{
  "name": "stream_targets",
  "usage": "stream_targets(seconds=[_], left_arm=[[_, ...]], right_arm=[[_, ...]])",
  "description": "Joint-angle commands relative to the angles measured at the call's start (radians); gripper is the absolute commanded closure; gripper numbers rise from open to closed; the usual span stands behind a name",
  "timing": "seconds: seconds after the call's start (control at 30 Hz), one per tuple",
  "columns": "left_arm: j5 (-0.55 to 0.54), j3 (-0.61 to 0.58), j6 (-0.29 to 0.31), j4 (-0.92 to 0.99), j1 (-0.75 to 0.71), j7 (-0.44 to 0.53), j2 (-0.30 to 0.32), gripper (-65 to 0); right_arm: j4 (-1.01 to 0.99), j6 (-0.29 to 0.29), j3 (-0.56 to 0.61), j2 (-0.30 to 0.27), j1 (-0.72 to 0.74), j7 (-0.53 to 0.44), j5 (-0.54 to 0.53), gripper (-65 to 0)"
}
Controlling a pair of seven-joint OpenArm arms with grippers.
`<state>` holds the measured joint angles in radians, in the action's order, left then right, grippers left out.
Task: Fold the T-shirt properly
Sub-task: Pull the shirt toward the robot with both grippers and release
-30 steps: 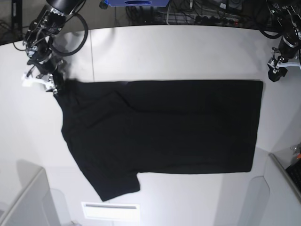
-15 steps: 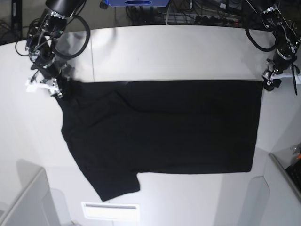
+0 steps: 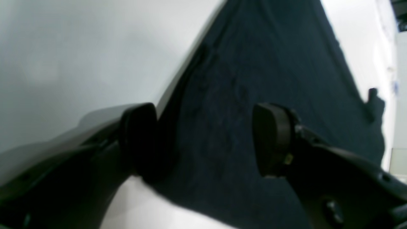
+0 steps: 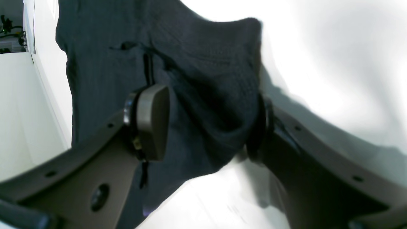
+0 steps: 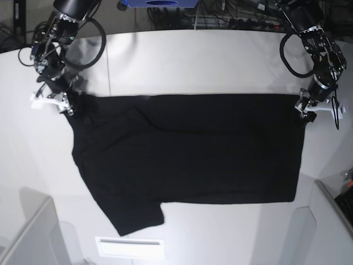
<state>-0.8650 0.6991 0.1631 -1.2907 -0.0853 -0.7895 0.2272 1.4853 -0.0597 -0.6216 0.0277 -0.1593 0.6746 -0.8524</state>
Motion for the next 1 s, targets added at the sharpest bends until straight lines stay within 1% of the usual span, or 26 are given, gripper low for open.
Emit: stream_targets(seconds=[0.0, 0.03, 0.1, 0.17, 0.2, 0.23, 0.27, 0.37, 0.4, 0.47, 0.53, 0.6, 0.73, 0.97], left_arm=[[0.04, -0.005, -0.027, 0.02, -0.001, -0.051, 0.002, -44.1], [0.04, -0.006, -0.027, 0.024, -0.001, -0.051, 0.002, -40.8], [0.04, -0.04, -0.027, 0.024, -0.001, -0.049, 0.005, -30.6], [0.04, -0.075, -0.027, 0.027, -0.001, -0.048, 0.008, -17.1], [0.04, -0.08, -0.027, 0.027, -0.001, -0.048, 0.008, -11.0], [0.04, -0.081, -0.027, 0.027, -0.001, -0.048, 0.008, -5.8], [0.04, -0.081, -0.027, 0.027, -0.001, -0.048, 0.008, -0.3], [0.04, -0.083, -0.027, 0.024, -0.006, -0.048, 0.01, 0.0], [0.04, -0.081, -0.027, 0.02, -0.011, -0.048, 0.01, 0.0], [0.04, -0.078, -0.027, 0.016, -0.014, -0.052, 0.013, 0.0], [0.036, -0.085, -0.027, 0.016, -0.034, -0.054, 0.041, 0.0], [0.033, -0.085, -0.027, 0.009, -0.064, -0.054, 0.05, 0.0], [0.033, -0.085, -0.027, -0.077, -0.135, -0.054, 0.051, 0.0], [0.034, -0.085, -0.027, -0.238, -0.287, -0.054, 0.053, 0.0]], right_arm=[[-0.008, -0.032, 0.001, -0.004, -0.007, 0.018, 0.045, -34.7], [-0.008, -0.032, 0.001, -0.004, -0.007, 0.017, 0.045, -34.7], [-0.008, -0.032, 0.001, -0.004, -0.007, 0.012, 0.045, -34.7], [-0.008, -0.032, 0.001, -0.004, -0.007, 0.01, 0.045, -34.5], [-0.008, -0.032, -0.005, -0.004, -0.007, 0.009, 0.045, -32.7], [-0.008, -0.032, -0.007, -0.004, -0.006, 0.009, 0.045, -28.7], [-0.008, -0.032, -0.007, -0.004, -0.001, 0.007, 0.045, -22.5], [-0.01, -0.027, -0.007, -0.004, -0.001, -0.006, 0.038, -1.8], [-0.01, -0.015, -0.007, -0.004, -0.001, -0.019, 0.038, 0.0], [-0.01, -0.001, -0.007, -0.004, -0.004, -0.029, 0.038, 0.0], [-0.007, 0.002, -0.007, -0.004, -0.009, -0.029, 0.038, 0.0], [-0.001, 0.004, -0.007, -0.004, -0.027, -0.026, 0.038, 0.0], [0.035, 0.005, -0.007, -0.005, -0.073, -0.026, 0.038, 0.0], [0.183, 0.007, -0.007, -0.005, -0.211, -0.026, 0.038, 0.0]])
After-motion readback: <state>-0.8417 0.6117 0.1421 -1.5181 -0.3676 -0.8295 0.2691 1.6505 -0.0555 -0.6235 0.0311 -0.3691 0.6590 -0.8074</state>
